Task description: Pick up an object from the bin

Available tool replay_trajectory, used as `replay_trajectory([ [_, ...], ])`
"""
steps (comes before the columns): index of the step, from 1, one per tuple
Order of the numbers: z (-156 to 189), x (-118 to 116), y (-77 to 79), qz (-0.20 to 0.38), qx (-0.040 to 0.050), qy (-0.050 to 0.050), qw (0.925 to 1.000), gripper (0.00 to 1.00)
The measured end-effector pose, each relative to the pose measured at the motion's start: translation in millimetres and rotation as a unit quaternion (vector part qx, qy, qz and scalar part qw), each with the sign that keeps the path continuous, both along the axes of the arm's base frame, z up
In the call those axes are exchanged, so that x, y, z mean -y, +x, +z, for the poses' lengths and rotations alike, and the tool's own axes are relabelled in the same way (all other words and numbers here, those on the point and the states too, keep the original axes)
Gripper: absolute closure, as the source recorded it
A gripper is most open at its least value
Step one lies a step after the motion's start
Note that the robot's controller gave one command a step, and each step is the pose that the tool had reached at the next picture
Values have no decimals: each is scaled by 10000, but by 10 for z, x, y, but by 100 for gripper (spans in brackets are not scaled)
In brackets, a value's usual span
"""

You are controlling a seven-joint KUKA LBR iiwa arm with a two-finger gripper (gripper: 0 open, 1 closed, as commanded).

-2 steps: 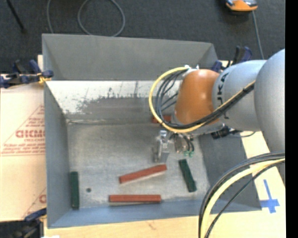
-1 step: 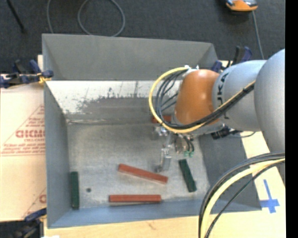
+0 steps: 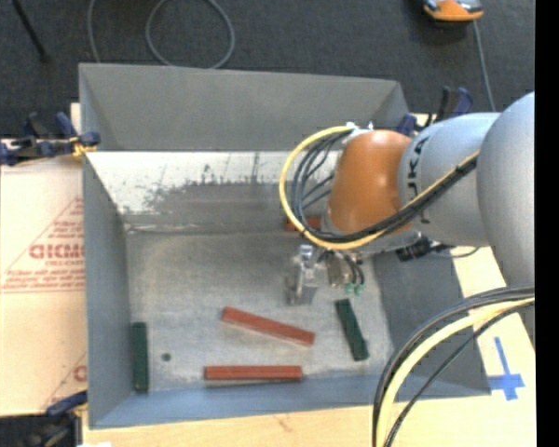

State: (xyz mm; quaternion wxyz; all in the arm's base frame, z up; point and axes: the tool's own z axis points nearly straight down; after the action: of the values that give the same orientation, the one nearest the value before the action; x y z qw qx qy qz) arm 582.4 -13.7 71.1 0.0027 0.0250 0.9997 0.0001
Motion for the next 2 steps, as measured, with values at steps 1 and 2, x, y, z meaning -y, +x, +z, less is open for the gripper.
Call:
replay_trajectory([
  [1, -3, 0, -3, 2, -4, -1, 10000, 0],
  [2, 453, -148, -880, -685, -32, 6, 9976, 0],
])
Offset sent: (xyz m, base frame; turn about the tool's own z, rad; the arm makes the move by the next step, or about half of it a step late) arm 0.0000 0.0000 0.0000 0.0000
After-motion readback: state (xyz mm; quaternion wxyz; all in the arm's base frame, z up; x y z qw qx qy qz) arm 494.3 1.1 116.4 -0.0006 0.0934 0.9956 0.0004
